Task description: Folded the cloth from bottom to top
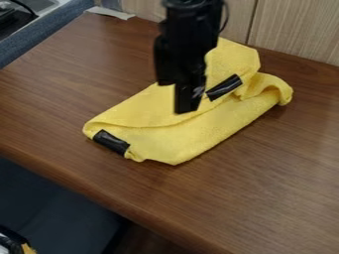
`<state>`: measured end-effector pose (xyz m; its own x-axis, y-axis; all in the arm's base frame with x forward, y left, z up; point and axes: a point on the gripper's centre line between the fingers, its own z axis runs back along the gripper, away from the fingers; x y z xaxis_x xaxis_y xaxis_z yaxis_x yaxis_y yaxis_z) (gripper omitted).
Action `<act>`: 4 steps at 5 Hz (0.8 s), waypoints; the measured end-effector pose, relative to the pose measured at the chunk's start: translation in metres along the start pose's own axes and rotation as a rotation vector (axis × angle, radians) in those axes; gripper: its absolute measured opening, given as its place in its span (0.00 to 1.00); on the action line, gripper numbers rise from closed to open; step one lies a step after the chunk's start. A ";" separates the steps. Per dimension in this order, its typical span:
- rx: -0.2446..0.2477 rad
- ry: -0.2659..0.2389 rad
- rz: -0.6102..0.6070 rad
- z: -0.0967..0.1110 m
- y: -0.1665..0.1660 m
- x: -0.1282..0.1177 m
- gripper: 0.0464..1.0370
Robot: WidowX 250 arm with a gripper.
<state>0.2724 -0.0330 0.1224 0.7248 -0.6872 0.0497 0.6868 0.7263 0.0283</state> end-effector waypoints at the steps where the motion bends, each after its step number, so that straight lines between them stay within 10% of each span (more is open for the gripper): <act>1: 0.000 -0.020 -0.078 -0.003 -0.012 -0.020 0.96; 4: 0.050 0.075 -0.254 -0.032 -0.012 -0.058 0.96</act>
<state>0.2242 -0.0027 0.0867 0.5332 -0.8451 -0.0391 0.8447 0.5293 0.0799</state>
